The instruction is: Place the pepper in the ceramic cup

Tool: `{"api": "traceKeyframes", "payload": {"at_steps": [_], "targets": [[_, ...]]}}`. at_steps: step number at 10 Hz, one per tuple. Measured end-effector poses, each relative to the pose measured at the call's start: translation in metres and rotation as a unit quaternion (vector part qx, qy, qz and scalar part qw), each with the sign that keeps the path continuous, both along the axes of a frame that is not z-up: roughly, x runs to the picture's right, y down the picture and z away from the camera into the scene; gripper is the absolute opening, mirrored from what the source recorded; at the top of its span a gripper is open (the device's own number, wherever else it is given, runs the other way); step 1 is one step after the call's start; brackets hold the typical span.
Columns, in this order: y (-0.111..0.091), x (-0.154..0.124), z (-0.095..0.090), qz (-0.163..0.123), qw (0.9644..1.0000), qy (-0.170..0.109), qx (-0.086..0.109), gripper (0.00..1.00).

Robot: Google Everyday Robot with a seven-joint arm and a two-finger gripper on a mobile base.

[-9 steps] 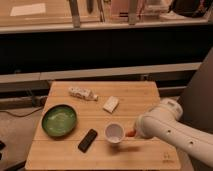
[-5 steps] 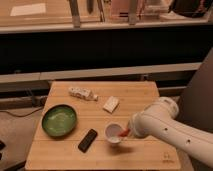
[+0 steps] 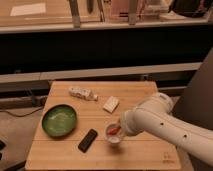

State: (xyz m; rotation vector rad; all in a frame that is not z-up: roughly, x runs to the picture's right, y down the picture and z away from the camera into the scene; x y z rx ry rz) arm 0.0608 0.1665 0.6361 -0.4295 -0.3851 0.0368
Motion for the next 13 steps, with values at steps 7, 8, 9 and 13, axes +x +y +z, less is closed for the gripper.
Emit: {"api": "traceKeyframes", "payload": {"at_steps": [7, 8, 9, 13], "targets": [[-0.005, -0.005, 0.012, 0.104, 0.9880, -0.095, -0.063, 0.00], [-0.001, -0.010, 0.011, 0.115, 0.9840, -0.115, -0.072, 0.00], [0.003, -0.013, 0.010, 0.119, 0.9817, -0.126, -0.078, 0.00], [0.010, -0.029, 0.007, 0.129, 0.9729, -0.172, -0.084, 0.00]]}}
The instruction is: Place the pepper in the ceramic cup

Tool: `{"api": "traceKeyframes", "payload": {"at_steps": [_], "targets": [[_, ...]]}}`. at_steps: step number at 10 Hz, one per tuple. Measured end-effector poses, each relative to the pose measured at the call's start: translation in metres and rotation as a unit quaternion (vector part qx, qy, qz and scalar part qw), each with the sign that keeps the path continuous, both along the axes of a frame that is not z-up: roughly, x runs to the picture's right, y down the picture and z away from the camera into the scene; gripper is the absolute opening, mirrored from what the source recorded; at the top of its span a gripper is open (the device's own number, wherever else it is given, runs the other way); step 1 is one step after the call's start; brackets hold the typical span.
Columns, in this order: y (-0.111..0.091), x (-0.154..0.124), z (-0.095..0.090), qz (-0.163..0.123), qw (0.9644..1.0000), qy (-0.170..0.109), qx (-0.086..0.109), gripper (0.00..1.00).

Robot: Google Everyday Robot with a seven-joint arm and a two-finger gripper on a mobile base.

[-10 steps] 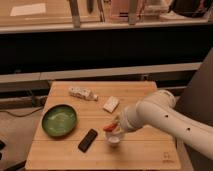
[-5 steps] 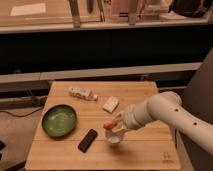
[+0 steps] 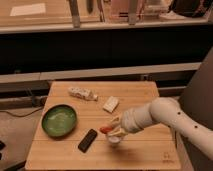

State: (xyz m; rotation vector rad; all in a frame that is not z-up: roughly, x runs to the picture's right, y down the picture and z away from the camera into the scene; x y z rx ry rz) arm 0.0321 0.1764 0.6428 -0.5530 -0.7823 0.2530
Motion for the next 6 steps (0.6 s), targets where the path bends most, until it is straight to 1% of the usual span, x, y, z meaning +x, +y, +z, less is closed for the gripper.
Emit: {"api": "traceKeyframes", "payload": {"at_steps": [2, 3, 6], "targets": [[-0.001, -0.005, 0.004, 0.005, 0.9998, -0.020, 0.008, 0.00], [-0.003, -0.005, 0.007, 0.007, 0.9995, -0.027, 0.012, 0.00], [-0.007, -0.010, 0.016, 0.008, 0.9991, -0.040, 0.016, 0.00]]}}
